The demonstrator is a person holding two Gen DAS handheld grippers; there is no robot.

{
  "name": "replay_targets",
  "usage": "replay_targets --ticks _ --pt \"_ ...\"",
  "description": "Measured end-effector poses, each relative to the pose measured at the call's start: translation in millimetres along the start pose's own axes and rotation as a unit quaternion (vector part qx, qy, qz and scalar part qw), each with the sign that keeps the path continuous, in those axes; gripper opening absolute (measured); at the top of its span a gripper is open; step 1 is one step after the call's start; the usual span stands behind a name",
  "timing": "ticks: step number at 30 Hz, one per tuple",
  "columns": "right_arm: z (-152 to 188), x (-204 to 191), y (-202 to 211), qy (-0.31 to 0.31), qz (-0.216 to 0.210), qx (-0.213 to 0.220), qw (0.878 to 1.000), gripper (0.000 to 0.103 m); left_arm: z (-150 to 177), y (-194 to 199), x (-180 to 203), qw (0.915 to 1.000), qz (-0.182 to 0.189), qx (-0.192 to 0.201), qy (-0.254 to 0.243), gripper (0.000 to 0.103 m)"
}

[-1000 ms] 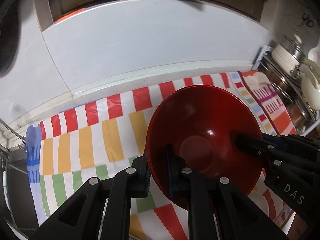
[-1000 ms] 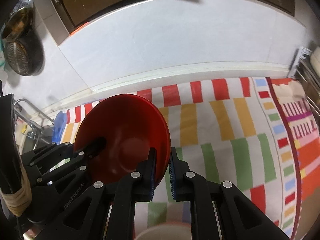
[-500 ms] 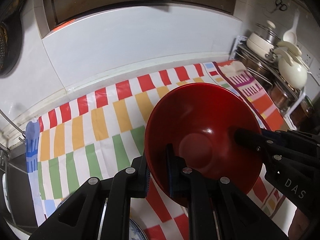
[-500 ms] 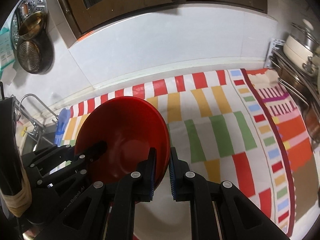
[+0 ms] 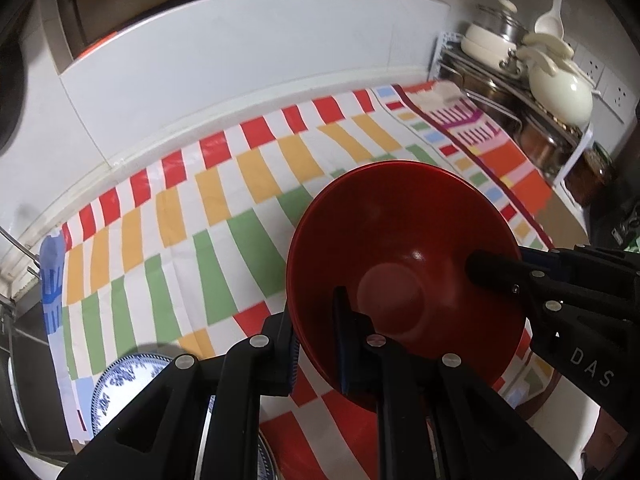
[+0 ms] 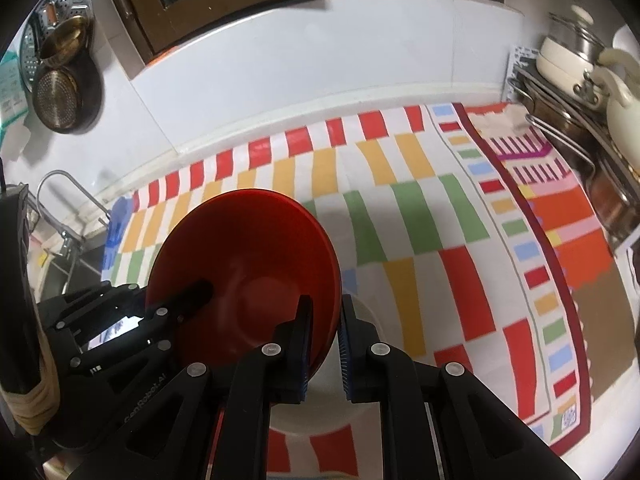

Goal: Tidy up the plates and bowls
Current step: 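Lift the red-and-black bowl with both grippers and carry it to the stack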

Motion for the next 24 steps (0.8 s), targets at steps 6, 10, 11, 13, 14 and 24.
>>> replay_targets --ticks 6,10,11,13,14,24 --pt "16.1 8.7 -6.0 -0.01 0.001 -0.021 1.0 0.014 14.1 -10.9 9.2 0.9998 0.002 -0.02 -0.007 0.016" --pt "24.0 12.9 -10.9 -0.014 0.002 -0.032 0.999 0.014 19.7 -17.2 12.4 0.9995 0.002 -0.031 -0.011 0.016" --pt "25.5 13.9 -12.4 -0.014 0.003 -0.035 0.999 0.014 20.4 -18.5 13.1 0.9994 0.001 -0.033 -0.012 0.016" --pt "28.7 15.8 -15.1 -0.015 0.004 -0.04 0.999 0.014 22.6 -21.8 14.7 0.9992 0.001 -0.039 -0.013 0.016" --pt "30.1 16.6 -16.4 -0.016 0.004 -0.042 0.999 0.014 23.0 -23.0 15.6 0.9991 0.0 -0.041 -0.014 0.016" --pt "39.8 21.5 -26.9 -0.012 0.011 -0.059 0.998 0.014 27.8 -31.7 20.8 0.9985 -0.012 -0.049 -0.022 0.016"
Point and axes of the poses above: each gripper's, at about its wrist camera, not at the fingertips, and y roughly against the way its jaws point, x to its right, z to its underside, the point moved 6 cm from there along -y, roughly the way its jaws point, and after that the axes turned 2 degrees about z, right-handed, at the moved point
